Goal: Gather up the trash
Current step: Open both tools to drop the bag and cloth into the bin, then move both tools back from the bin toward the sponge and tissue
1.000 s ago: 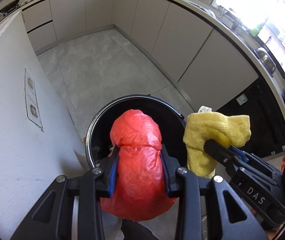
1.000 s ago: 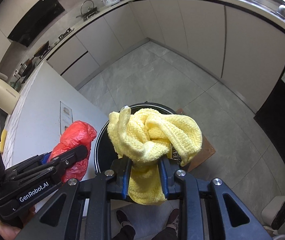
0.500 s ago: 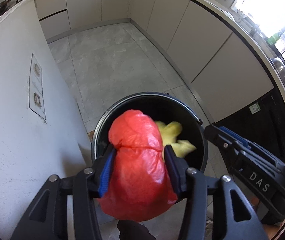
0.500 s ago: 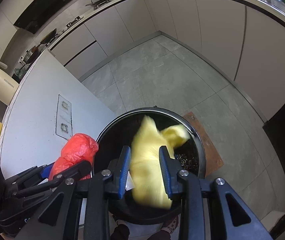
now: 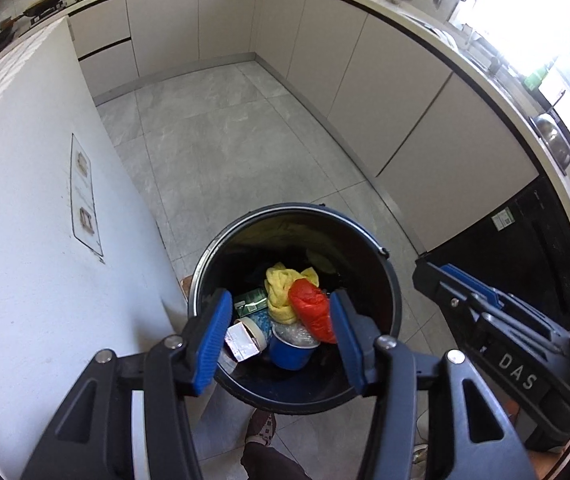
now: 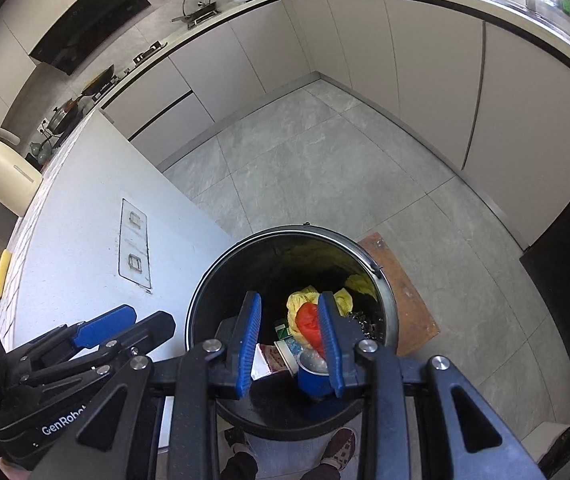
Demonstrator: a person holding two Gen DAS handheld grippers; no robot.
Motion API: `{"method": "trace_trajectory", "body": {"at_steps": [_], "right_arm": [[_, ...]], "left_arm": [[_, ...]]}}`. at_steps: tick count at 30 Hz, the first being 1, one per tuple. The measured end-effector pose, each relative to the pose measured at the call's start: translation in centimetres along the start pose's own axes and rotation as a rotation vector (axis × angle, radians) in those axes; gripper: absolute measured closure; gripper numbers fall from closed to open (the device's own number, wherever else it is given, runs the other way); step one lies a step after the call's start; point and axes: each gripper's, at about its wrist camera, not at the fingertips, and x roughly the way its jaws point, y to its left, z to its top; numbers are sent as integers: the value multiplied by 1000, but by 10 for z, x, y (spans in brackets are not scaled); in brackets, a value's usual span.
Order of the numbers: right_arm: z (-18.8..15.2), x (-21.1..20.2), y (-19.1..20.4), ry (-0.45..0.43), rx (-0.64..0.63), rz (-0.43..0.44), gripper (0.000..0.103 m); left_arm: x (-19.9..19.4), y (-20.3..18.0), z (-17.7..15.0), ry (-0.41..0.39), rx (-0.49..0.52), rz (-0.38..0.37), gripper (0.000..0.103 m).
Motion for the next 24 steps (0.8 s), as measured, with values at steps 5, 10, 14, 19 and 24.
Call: {"method": "trace_trajectory", "body": {"at_steps": [5, 10, 14, 19, 24], "right_arm": [[-4, -18, 2, -12, 12, -9, 71], [-7, -37, 10, -26, 23, -11, 69], [-8, -53, 23, -47, 25, -6, 62], [-12, -70, 45, -72, 16, 7, 53], [-15, -81, 80, -88, -11, 35, 52]], "left_arm": [[-25, -1, 2, -34, 17, -15, 50], [-53, 3, 6, -76, 27, -24, 50], [-75, 12, 7, -107, 27, -25, 50], [-102, 33, 4, -150, 12, -13, 50], [-124, 62, -2, -184, -15, 10, 50]]}}
